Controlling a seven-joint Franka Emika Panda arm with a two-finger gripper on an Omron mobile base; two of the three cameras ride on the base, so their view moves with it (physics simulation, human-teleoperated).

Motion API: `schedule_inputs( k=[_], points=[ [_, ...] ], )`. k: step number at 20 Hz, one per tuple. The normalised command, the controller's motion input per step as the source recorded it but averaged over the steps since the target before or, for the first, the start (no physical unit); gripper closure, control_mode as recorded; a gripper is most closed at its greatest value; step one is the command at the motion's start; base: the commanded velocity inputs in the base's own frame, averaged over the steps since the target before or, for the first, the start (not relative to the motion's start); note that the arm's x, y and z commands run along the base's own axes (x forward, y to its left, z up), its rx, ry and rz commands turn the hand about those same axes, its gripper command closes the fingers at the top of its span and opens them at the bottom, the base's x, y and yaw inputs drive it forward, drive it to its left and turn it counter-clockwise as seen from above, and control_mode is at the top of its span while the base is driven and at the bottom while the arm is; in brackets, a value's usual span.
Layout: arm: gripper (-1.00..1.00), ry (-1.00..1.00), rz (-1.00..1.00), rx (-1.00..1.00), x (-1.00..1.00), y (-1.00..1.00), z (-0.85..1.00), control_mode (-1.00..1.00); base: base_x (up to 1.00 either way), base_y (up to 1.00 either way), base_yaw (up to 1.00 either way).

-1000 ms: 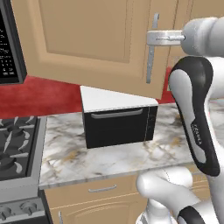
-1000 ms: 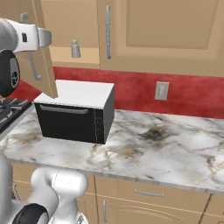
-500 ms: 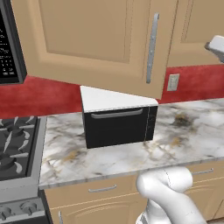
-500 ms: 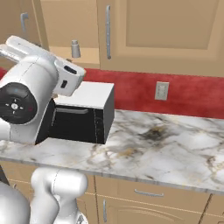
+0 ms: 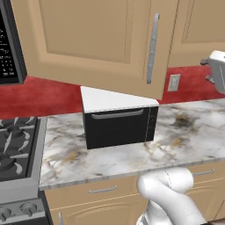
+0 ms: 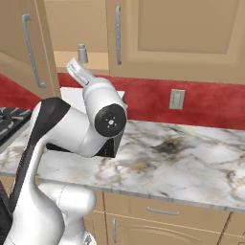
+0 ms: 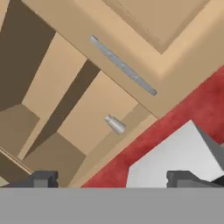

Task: The dining table condiment station is running low on shaker. Refill the condiment station by opening the cabinet and taking the shaker from the cabinet and placing it on the dining table.

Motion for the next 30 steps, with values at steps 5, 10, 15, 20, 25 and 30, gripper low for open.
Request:
schedule_inputs(
  k=[5,10,15,20,25,30],
  points=[
    [-1.00,0.06,0.21,0.06,0.79,0.00,-0.37,-1.00,0.00,0.00,0.00],
    [-1.00,0.05,0.45,0.14,0.85,0.17,-0.29,-1.00,0.00,0.00,0.00],
    [-1.00,0.11,0.34,0.10,0.48,0.50,-0.10,-1.00,0.00,0.00,0.00],
    [-1.00,0.10,0.20,0.00,-0.05,0.92,0.00,-1.00,0.00,0.00,0.00],
    [-1.00,0.14,0.14,0.00,-0.01,1.00,0.00,-1.00,0.00,0.00,0.00],
    [-1.00,0.03,0.18,0.00,-0.51,1.00,0.00,-1.00,0.00,0.00,0.00]
  ],
)
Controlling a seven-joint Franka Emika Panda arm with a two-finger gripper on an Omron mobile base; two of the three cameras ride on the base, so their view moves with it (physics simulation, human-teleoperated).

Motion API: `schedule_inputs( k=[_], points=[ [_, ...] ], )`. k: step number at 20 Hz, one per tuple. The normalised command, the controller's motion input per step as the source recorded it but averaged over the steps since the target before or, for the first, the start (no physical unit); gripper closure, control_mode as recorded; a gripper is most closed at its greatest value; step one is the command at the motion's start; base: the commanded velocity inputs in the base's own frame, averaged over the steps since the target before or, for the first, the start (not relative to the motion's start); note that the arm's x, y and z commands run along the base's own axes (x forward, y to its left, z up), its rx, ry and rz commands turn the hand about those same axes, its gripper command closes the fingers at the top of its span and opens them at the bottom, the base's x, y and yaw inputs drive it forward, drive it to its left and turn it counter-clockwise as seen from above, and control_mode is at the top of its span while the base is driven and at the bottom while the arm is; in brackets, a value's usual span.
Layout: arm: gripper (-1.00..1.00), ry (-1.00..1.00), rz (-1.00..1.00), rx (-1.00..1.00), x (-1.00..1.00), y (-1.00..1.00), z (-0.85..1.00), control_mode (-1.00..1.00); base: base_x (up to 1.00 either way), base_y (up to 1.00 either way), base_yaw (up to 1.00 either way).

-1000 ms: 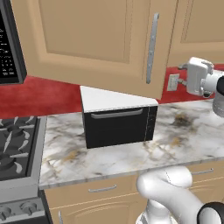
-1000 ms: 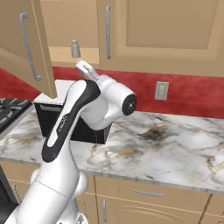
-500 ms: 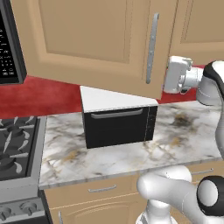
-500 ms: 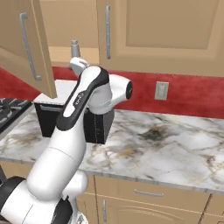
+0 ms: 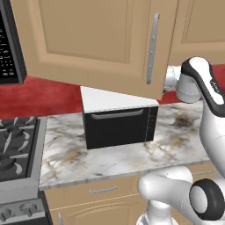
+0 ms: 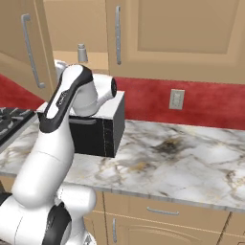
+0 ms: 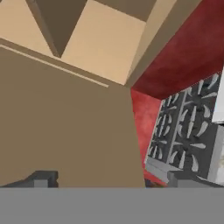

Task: The dining table condiment station is running low on shaker. Refill the condiment station by opening the cabinet and taking the shaker from the cabinet and placing it on the dining table.

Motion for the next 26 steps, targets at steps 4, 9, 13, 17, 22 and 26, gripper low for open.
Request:
schedule_inputs(
  k=[4,9,13,17,22,26],
  points=[
    [-1.00,0.00,0.17,-0.01,-0.77,0.95,0.00,-1.00,0.00,0.00,0.00],
    [-1.00,-0.01,0.14,-0.02,-0.74,0.81,0.04,-1.00,0.00,0.00,0.00],
    [-1.00,-0.06,0.06,-0.05,-0.54,0.62,0.26,-1.00,0.00,0.00,0.00],
    [-1.00,-0.05,0.02,-0.05,-0.32,0.67,0.28,-1.00,0.00,0.00,0.00],
    [-1.00,-0.06,0.00,-0.05,-0.03,0.61,0.22,-1.00,0.00,0.00,0.00],
    [-1.00,-0.02,0.00,-0.06,0.00,0.61,0.09,-1.00,0.00,0.00,0.00]
  ],
)
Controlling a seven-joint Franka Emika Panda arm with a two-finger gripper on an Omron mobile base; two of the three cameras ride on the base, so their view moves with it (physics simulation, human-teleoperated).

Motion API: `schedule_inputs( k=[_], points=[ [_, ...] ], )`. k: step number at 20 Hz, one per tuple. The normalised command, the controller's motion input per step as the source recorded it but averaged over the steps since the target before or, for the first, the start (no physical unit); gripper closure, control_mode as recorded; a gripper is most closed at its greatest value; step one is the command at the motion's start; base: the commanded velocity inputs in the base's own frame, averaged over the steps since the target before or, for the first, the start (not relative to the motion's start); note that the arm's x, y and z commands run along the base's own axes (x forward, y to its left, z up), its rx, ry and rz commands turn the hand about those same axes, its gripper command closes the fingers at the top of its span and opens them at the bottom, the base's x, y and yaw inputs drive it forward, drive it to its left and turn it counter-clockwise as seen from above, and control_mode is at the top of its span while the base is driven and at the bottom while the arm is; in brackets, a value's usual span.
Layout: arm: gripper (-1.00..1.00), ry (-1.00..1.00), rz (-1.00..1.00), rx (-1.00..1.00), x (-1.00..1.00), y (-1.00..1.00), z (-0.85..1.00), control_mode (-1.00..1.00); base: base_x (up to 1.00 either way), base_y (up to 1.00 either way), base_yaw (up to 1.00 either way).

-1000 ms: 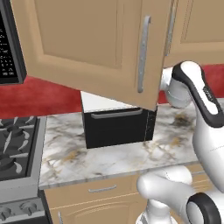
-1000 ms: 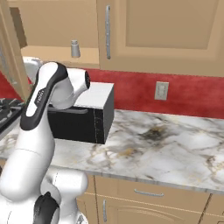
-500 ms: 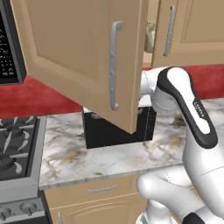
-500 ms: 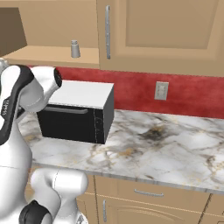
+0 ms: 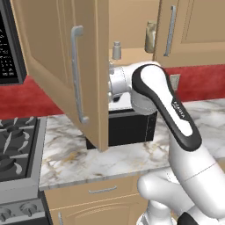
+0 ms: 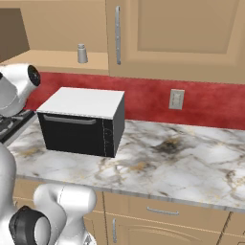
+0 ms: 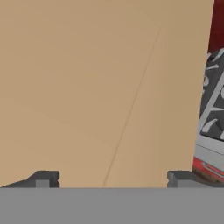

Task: The dining table condiment station is running low on shaker. Refill the condiment station by opening the cabinet and taking the shaker from the cabinet and placing it on the dining table.

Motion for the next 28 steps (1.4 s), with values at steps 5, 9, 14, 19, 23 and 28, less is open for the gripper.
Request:
schedule_inputs(
  k=[5,9,14,19,23,28],
  points=[
    [-1.00,-0.02,0.00,-0.08,0.00,0.69,0.02,-1.00,0.00,0.00,0.00],
    [-1.00,-0.06,0.00,-0.11,0.00,0.66,0.02,-1.00,0.00,0.00,0.00],
    [-1.00,-0.06,-0.01,-0.13,-0.02,0.55,0.05,-1.00,0.00,0.00,0.00],
    [-1.00,-0.10,-0.07,-0.04,-0.30,-0.60,0.00,-1.00,0.00,0.00,0.00],
    [-1.00,-0.16,-0.14,-0.02,-0.50,-1.00,0.00,-1.00,0.00,0.00,0.00],
    [-1.00,-0.07,-0.31,-0.04,-0.41,-1.00,0.00,-1.00,0.00,0.00,0.00]
  ],
)
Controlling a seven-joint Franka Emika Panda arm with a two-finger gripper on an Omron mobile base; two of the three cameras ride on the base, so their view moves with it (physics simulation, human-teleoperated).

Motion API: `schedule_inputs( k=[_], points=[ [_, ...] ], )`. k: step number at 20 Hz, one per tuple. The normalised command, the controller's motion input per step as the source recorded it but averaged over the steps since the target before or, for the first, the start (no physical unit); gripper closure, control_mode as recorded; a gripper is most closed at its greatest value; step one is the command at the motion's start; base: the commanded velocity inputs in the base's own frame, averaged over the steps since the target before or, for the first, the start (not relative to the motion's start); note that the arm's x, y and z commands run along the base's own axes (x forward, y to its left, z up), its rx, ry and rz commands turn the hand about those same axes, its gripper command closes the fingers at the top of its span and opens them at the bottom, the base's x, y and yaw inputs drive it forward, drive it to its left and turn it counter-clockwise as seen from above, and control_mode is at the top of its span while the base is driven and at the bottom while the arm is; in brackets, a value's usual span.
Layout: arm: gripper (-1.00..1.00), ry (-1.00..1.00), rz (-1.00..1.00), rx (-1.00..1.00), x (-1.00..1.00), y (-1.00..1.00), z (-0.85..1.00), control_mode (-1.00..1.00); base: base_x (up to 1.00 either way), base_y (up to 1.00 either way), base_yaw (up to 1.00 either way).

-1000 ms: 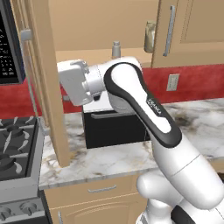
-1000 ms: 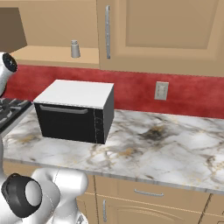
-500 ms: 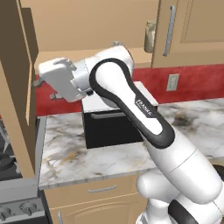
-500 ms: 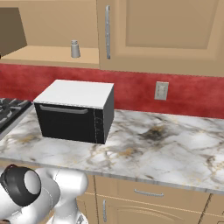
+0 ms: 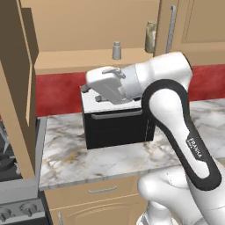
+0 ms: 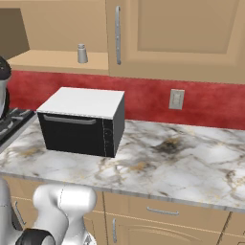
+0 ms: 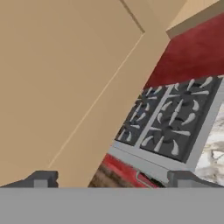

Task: The dining table condiment station is running low on shaker. Refill the condiment station by opening the cabinet and taking the shaker from the cabinet and placing it on the dining table.

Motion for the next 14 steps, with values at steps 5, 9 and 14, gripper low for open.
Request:
schedule_inputs(
  k=[5,9,14],
  points=[
    [-1.00,0.00,-0.48,-0.02,-0.14,-1.00,0.00,-1.00,0.00,0.00,0.00],
    [-1.00,0.00,-0.53,-0.09,0.00,-1.00,0.00,-1.00,0.00,0.00,0.00],
    [-1.00,0.00,-0.55,-0.13,0.02,-0.98,0.00,-1.00,0.00,0.00,0.00]
  ],
)
